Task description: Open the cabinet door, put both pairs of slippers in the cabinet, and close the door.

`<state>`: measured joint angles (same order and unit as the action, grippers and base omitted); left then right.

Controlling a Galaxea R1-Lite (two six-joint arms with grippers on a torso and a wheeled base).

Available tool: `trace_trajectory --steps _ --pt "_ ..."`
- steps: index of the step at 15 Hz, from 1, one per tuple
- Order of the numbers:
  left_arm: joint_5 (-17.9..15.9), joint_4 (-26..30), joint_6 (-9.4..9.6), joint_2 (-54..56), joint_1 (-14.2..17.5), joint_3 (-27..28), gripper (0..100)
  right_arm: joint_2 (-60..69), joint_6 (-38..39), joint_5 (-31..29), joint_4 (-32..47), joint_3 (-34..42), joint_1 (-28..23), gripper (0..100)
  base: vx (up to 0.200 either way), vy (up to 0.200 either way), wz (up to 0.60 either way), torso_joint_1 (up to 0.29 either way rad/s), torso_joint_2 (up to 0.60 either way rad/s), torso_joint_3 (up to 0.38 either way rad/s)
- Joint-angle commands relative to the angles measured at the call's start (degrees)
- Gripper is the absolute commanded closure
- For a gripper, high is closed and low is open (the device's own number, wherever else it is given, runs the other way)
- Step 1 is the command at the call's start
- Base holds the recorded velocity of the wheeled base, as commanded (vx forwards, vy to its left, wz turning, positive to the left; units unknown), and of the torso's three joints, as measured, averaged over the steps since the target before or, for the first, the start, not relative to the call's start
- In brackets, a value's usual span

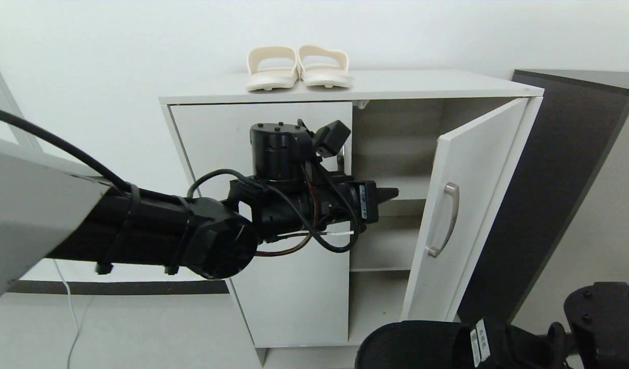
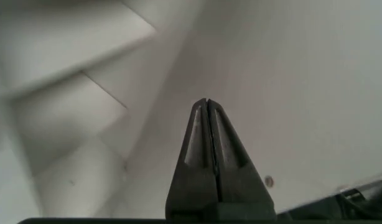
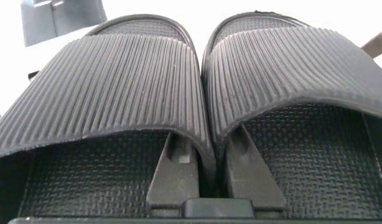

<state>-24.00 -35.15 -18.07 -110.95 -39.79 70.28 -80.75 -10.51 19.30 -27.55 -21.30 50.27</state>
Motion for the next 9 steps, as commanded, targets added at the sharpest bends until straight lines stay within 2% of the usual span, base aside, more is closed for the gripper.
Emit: trace_trajectory --steps 1,3,4,6,7,9 --pt "0.98 -0.01 -0.04 -3.22 -1.87 1.35 100 0.86 -0.04 0.04 0.04 0.82 0.97 100 -0.2 0.0 0.0 -0.002 0.01 0.007" --pt "1.77 -0.01 -0.04 -3.57 -4.24 1.7 100 1.3 -0.39 0.13 0.04 1.43 1.67 100 -0.2 0.0 0.0 -0.005 0.0 0.005" --pt "1.94 -0.1 0.05 -3.4 -6.53 1.44 100 1.3 -0.83 0.13 0.04 1.61 2.02 100 -0.2 0.0 0.0 -0.002 0.01 0.002" --pt "3.44 -3.53 -0.04 -3.31 -9.69 0.82 100 1.3 -1.01 0.48 0.04 1.87 2.02 100 -0.2 0.0 0.0 0.0 0.01 0.005" --pt "4.23 -5.2 -0.13 -3.57 -10.13 0.82 100 1.3 -1.09 0.57 -0.05 1.87 2.02 100 -0.2 0.0 0.0 -0.007 0.0 -0.002" --pt "4.49 -6.16 -0.13 -3.57 -10.31 0.3 100 1.12 -1.09 0.57 -0.05 1.87 2.02 100 0.0 0.0 0.0 0.0 0.0 0.0"
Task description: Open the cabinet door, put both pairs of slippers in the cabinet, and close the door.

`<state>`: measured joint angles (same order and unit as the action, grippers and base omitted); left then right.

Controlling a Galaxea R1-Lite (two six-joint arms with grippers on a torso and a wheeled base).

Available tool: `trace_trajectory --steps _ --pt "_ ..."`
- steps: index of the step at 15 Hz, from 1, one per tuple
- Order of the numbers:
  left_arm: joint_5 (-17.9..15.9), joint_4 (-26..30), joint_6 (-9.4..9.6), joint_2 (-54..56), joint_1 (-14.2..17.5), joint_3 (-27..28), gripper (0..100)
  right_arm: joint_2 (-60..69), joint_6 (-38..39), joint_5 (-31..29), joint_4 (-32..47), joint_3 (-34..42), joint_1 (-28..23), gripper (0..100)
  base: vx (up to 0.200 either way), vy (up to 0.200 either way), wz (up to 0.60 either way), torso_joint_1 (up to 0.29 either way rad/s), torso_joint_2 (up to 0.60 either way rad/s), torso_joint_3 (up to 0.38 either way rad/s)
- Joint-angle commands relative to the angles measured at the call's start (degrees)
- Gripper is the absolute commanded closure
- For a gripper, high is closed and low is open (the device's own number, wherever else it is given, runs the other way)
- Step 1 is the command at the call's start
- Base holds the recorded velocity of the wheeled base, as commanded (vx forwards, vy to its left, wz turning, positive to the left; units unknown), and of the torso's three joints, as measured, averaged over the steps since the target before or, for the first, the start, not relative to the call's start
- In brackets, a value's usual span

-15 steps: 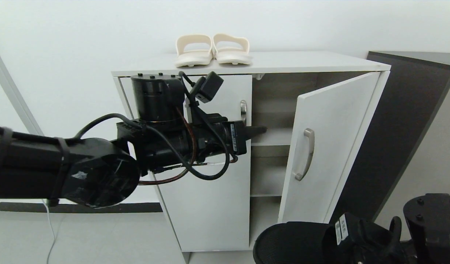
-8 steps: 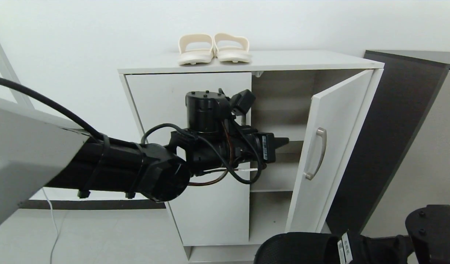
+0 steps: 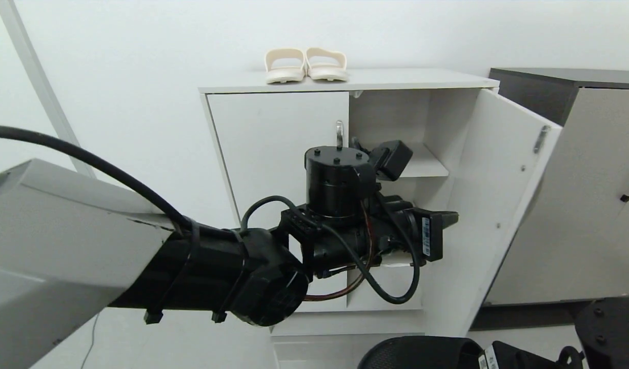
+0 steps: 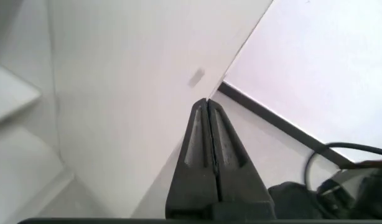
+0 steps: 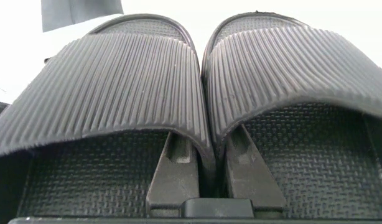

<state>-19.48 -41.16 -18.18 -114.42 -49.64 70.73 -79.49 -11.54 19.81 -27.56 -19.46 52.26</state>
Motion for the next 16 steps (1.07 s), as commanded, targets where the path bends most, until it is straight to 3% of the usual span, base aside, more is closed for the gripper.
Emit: trace_trajectory --steps 1,4,7,8,9,10,12,13,14,15,16 --pt "0.41 -0.15 0.07 -0.01 -0.28 -0.33 100 -0.31 0.03 0.05 -0.03 0.03 -0.05 100 0.0 0.0 0.0 0.0 0.0 0.0" --pt "5.07 0.02 0.07 3.15 5.08 -0.42 100 -2.51 0.29 -0.47 -1.18 -1.46 -2.95 100 0.0 0.0 0.0 0.0 0.0 0.0" --pt "9.29 1.96 0.42 14.4 13.34 -3.58 100 -5.67 3.63 -5.4 -5.13 -5.33 -14.38 100 0.0 0.0 0.0 0.0 0.0 0.0" --pt "9.29 1.96 0.42 14.4 13.34 -3.58 100 -5.67 3.63 -5.4 -5.13 -5.33 -14.38 100 0.0 0.0 0.0 0.0 0.0 0.0" --pt "11.66 7.23 2.27 23.98 16.42 -9.38 100 -7.43 11.9 -14.27 -5.66 -8.41 -16.31 100 0.0 0.0 0.0 0.0 0.0 0.0" --pt "15.44 11.98 5.52 31.72 17.74 -15.62 100 -10.51 16.47 -23.06 -5.84 -13.15 -16.23 100 0.0 0.0 0.0 0.0 0.0 0.0" --pt "24.67 14.35 9.21 41.74 17.74 -25.82 100 -16.66 20.6 -34.22 -6.1 -19.22 -15.96 100 0.0 0.0 0.0 0.0 0.0 0.0" --pt "27.57 14.35 10.0 44.2 17.74 -28.37 100 -18.33 21.48 -36.86 -6.19 -20.62 -15.87 100 0.0 0.0 0.0 0.0 0.0 0.0" --pt "34.16 15.4 10.88 51.14 20.02 -34.26 100 -22.46 23.23 -43.28 -7.07 -24.31 -15.87 100 0.0 0.0 0.0 0.0 0.0 0.0" --pt "34.86 18.13 12.73 56.15 25.91 -37.6 100 -24.92 23.76 -46.97 -8.38 -26.16 -15.87 100 0.0 0.0 0.0 0.0 0.0 0.0" --pt "35.74 20.59 13.08 60.54 31.36 -40.14 100 -27.12 23.67 -49.87 -10.05 -26.95 -15.87 100 0.0 0.0 0.0 0.0 0.0 0.0"
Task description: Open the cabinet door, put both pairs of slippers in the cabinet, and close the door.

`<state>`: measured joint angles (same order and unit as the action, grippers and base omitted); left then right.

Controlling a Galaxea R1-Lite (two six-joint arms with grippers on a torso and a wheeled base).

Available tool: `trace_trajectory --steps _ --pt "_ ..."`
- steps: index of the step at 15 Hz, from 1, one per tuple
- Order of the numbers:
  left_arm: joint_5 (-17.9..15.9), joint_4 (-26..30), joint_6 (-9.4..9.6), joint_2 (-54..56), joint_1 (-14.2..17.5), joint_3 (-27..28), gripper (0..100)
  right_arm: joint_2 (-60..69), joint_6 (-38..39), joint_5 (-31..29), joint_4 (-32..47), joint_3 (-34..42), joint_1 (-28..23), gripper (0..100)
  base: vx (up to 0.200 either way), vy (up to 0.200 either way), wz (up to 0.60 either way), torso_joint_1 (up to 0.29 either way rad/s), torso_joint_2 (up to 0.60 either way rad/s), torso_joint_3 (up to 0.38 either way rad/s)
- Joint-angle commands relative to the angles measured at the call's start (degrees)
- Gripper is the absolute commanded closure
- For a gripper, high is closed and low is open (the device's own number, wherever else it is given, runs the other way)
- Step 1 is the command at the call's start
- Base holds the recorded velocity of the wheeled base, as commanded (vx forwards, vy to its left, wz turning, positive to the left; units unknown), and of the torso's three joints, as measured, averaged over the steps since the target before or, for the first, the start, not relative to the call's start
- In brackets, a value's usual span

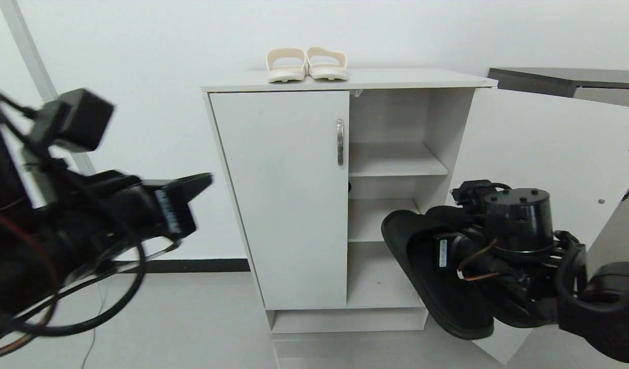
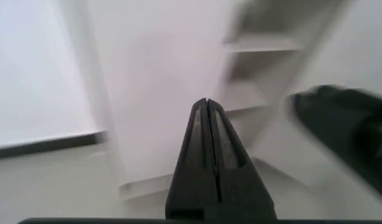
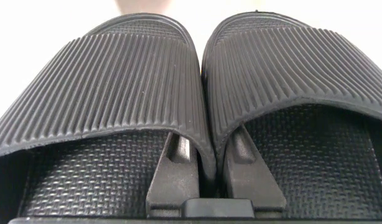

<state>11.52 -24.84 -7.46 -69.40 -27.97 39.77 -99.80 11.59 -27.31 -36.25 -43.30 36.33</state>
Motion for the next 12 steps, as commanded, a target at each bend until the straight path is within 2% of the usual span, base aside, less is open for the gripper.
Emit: trace_trajectory --steps 1,2,3,4,5,6,8,9,11,12 --pt "6.23 5.86 2.01 19.65 13.55 -11.73 100 -8.92 0.45 -5.12 -3.56 -3.72 -0.03 100 0.0 0.0 0.0 0.0 0.0 0.0" --pt "7.64 6.04 1.92 24.58 18.56 -15.16 100 -10.94 0.36 -6.71 -5.76 -4.07 -0.12 100 0.0 0.0 0.0 0.0 0.0 0.0" --pt "7.64 6.12 1.92 27.13 21.11 -17.0 100 -11.64 0.27 -7.32 -6.55 -4.34 -0.2 100 0.0 0.0 0.0 0.0 0.0 0.0" --pt "7.55 6.12 2.01 33.37 28.4 -22.1 100 -12.43 0.01 -8.82 -7.51 -4.42 -0.2 100 0.0 0.0 0.0 0.0 0.0 0.0" --pt "6.67 6.21 2.54 38.02 32.45 -25.79 100 -12.7 0.01 -8.82 -7.6 -4.51 -0.2 100 0.0 0.0 0.0 0.0 0.0 0.0" --pt "5.62 6.21 3.24 42.51 33.85 -29.75 100 -12.61 -0.08 -8.82 -7.6 -4.86 -0.12 100 0.0 0.0 0.0 0.0 0.0 0.0" --pt "4.04 7.09 4.91 47.96 33.85 -35.72 100 -13.05 -0.08 -8.82 -7.6 -5.21 -0.12 100 0.0 0.0 0.0 0.0 0.0 0.0" --pt "3.16 8.32 5.0 50.86 33.77 -37.92 100 -13.75 -0.08 -8.82 -7.6 -5.3 -0.12 100 0.0 0.0 0.0 0.0 0.0 0.0" --pt "0.87 12.01 5.61 55.6 33.77 -39.59 100 -14.01 -0.08 -8.82 -7.69 -5.3 0.15 100 0.0 0.0 0.0 0.0 0.0 0.0" --pt "0.26 18.08 6.85 61.32 33.59 -39.59 100 -14.01 -0.08 -8.82 -7.69 -5.3 0.23 100 0.0 0.0 0.0 0.0 0.0 0.0"
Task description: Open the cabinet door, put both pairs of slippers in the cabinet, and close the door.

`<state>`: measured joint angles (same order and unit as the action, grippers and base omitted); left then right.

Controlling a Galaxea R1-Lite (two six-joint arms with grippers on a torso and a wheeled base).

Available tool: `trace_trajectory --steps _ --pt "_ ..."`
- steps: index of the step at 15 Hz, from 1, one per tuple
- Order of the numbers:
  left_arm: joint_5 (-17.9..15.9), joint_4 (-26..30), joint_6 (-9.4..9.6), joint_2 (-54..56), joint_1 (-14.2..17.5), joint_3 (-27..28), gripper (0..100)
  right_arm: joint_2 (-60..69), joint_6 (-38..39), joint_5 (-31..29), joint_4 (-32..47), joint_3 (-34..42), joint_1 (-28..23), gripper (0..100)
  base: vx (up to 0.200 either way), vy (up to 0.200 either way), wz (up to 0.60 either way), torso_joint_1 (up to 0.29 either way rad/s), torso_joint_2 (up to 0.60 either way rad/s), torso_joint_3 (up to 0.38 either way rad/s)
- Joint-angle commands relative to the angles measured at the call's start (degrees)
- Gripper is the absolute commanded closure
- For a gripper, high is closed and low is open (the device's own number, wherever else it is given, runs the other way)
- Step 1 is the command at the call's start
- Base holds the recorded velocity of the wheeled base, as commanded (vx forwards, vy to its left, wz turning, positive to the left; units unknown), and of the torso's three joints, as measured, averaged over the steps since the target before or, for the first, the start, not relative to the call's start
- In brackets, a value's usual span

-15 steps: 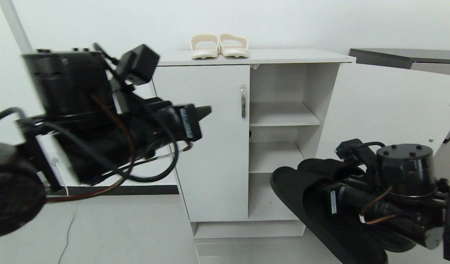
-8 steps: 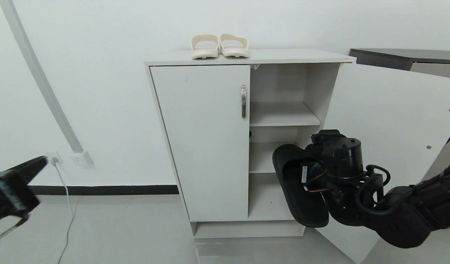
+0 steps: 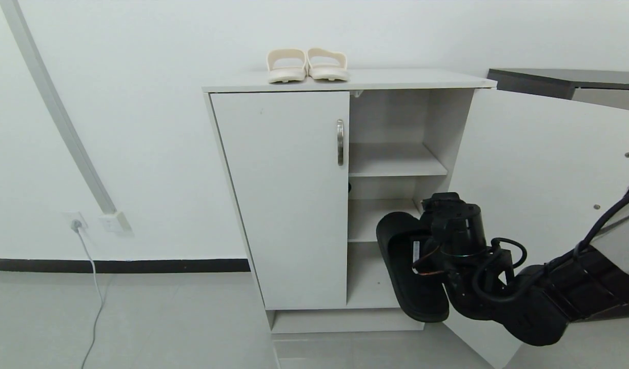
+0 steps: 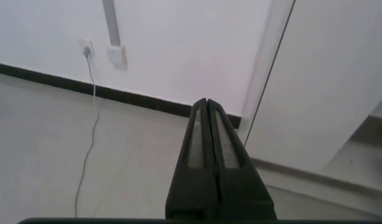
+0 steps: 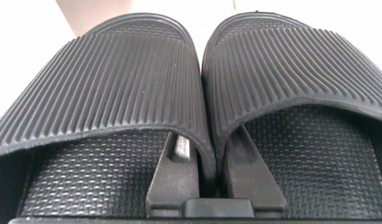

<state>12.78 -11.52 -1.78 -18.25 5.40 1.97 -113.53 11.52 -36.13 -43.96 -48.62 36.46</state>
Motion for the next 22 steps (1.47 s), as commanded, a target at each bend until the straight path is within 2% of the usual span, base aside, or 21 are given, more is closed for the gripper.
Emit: trace_trajectory --steps 1,2,3,4,5,6,8,9,10,11,12,13,15,19,22 --pt "-2.67 8.18 2.48 13.42 0.05 -1.89 100 -0.29 -0.01 0.01 0.01 -0.08 0.19 100 0.0 0.0 0.0 0.0 0.0 0.0" --pt "-5.74 10.29 2.92 13.42 -0.13 -1.62 100 -0.2 -0.01 0.01 0.01 -0.25 0.19 100 0.0 0.0 0.0 0.0 0.0 0.0" --pt "-9.96 8.88 3.71 13.33 -0.13 -1.89 100 -0.2 -0.01 0.01 0.01 -0.43 0.28 100 0.0 0.0 0.0 0.0 0.0 0.0" --pt "-11.98 8.88 4.15 13.24 -0.13 -1.89 100 -0.2 -0.09 0.19 0.01 -0.78 0.28 100 0.0 0.0 0.0 0.0 0.0 0.0" --pt "-17.7 12.93 4.33 13.15 -0.13 -1.54 100 -0.81 -0.09 0.36 0.01 -1.39 0.28 100 0.0 0.0 0.0 0.0 0.0 0.0" --pt "-18.75 11.87 3.71 13.15 -0.21 -1.71 100 -1.52 -0.09 0.45 -0.07 -1.83 0.28 100 0.0 0.0 0.0 0.0 0.0 0.0" --pt "-18.93 11.61 4.68 13.15 -0.21 -1.8 100 -2.22 -0.36 0.54 -1.04 -2.71 0.28 100 0.0 0.0 0.0 0.0 0.0 0.0" --pt "-19.37 11.61 5.47 13.68 -1.71 -1.8 100 -2.48 -1.24 0.45 -1.83 -2.8 0.28 100 0.0 0.0 0.0 0.0 0.0 0.0" --pt "-19.19 11.61 5.47 16.58 -5.84 -1.8 100 -2.57 -1.5 0.54 -2.36 -2.98 0.28 100 0.0 0.0 0.0 0.0 0.0 0.0" --pt "-17.08 11.61 5.56 18.16 -5.05 -1.8 100 -2.57 -1.68 0.27 -2.8 -2.8 0.36 100 0.0 0.0 0.0 0.0 0.0 0.0" --pt "-12.07 11.61 5.03 18.25 -5.4 -1.89 100 -2.48 -1.68 0.19 -3.15 -2.71 0.36 100 0.0 0.0 0.0 0.0 0.0 0.0" --pt "-12.16 11.61 3.89 18.25 -5.4 -1.8 100 -2.57 -1.68 0.1 -3.5 -2.98 0.36 100 0.0 0.0 0.0 0.0 0.0 0.0" --pt "-15.68 11.61 2.83 18.25 -5.4 -1.89 100 -3.01 -1.5 -0.17 -4.03 -2.71 1.16 100 0.0 0.0 0.0 0.0 0.0 0.0" --pt "-15.68 11.52 2.04 18.25 -5.4 -1.8 100 -9.16 -1.41 -7.55 -9.13 -7.46 2.3 100 0.0 0.0 0.0 0.0 0.0 0.0" --pt "-15.59 11.61 2.04 18.25 -5.4 -1.8 100 -10.39 -1.41 -8.34 -9.39 -7.55 3.97 100 0.0 -0.067 0.0 0.001 0.0 0.001"
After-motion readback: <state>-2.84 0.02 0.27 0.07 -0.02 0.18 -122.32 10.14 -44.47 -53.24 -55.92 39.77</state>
